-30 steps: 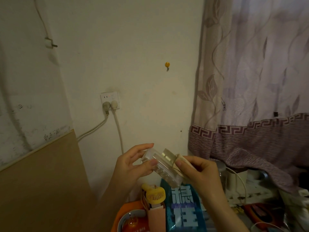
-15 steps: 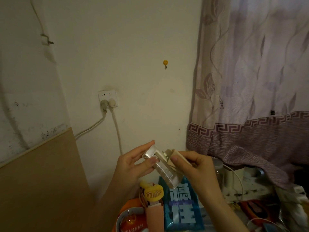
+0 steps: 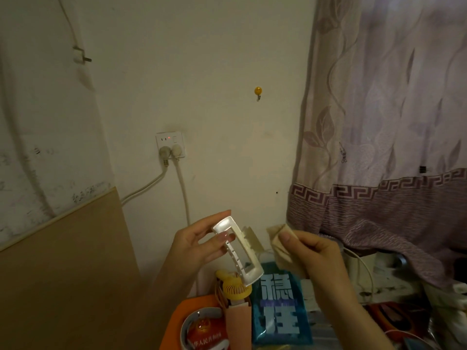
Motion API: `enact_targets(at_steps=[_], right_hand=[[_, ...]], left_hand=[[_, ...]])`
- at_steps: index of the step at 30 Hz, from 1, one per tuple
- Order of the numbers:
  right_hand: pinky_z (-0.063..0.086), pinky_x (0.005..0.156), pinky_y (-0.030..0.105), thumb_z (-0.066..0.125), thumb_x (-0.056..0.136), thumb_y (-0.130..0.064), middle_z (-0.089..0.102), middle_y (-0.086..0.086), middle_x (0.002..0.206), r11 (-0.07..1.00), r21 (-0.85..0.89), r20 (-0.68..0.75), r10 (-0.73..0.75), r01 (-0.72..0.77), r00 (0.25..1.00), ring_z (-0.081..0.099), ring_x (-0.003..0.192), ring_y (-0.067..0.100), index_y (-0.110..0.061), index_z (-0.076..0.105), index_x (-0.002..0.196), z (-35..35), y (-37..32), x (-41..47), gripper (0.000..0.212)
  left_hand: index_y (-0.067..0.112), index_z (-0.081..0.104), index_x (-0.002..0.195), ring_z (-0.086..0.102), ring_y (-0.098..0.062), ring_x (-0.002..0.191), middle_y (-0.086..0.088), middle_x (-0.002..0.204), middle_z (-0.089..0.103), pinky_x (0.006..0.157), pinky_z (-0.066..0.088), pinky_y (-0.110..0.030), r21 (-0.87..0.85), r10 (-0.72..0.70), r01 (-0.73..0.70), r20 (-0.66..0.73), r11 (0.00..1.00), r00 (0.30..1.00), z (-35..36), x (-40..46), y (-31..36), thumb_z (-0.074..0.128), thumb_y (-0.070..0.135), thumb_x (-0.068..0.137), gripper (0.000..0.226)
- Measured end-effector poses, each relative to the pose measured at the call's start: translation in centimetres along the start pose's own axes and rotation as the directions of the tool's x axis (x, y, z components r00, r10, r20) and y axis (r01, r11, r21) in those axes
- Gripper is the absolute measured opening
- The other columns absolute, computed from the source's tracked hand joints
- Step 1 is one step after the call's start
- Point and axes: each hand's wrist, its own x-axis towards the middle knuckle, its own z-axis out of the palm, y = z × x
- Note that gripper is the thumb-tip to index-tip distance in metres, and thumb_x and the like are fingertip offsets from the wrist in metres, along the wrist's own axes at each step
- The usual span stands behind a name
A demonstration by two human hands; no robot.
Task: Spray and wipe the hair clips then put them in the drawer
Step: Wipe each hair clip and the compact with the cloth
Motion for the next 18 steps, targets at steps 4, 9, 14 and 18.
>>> enact_targets(at_steps=[4, 9, 14, 18], right_hand=[[0.051, 0.047, 0.017, 0.066, 0.069, -0.024, 0.074, 0.004, 0.075, 0.996, 0.076, 0.008, 0.045, -0.045, 0.999, 0.069, 0.060, 0.011, -0.022, 0.077, 0.073, -0.5, -1.0, 0.8, 0.012], [0.052, 0.052, 0.018, 0.064, 0.069, -0.031, 0.074, 0.006, 0.077, 0.995, -0.029, 0.148, 0.102, -0.099, 0.984, 0.068, 0.062, 0.013, -0.017, 0.077, 0.080, -0.1, -1.1, 1.1, 0.022], [0.053, 0.061, 0.020, 0.065, 0.072, -0.029, 0.074, 0.012, 0.085, 0.991, -0.044, 0.250, 0.133, -0.126, 0.959, 0.070, 0.071, 0.018, -0.008, 0.076, 0.085, 0.5, -0.2, 0.9, 0.027], [0.056, 0.066, 0.026, 0.065, 0.072, -0.029, 0.073, 0.017, 0.090, 0.989, -0.046, 0.268, 0.148, -0.141, 0.952, 0.069, 0.076, 0.022, -0.004, 0.075, 0.090, 0.5, 0.4, 1.2, 0.032]], left_hand=[[0.033, 0.074, 0.103, 0.069, -0.025, 0.101, -0.002, 0.109, 0.071, 0.078, 0.057, -0.030, 0.047, -0.037, 0.033, 0.089, 0.998, 0.995, -0.1, -0.2, 0.0, 0.069, 0.023, 0.069, 0.036], [0.031, 0.075, 0.103, 0.068, -0.023, 0.101, -0.001, 0.107, 0.071, 0.080, 0.057, -0.031, 0.054, -0.048, 0.041, 0.134, 0.998, 0.990, 0.4, -0.2, -0.1, 0.067, 0.018, 0.072, 0.035], [0.028, 0.075, 0.102, 0.068, -0.022, 0.101, -0.003, 0.107, 0.071, 0.076, 0.056, -0.027, 0.028, -0.032, 0.029, 0.124, 0.999, 0.992, 0.5, 0.1, -0.2, 0.066, 0.014, 0.072, 0.034], [0.027, 0.076, 0.100, 0.069, -0.022, 0.098, -0.004, 0.102, 0.072, 0.075, 0.056, -0.026, 0.007, -0.047, 0.047, 0.129, 0.999, 0.991, 0.3, 0.3, -0.2, 0.065, 0.011, 0.073, 0.033]])
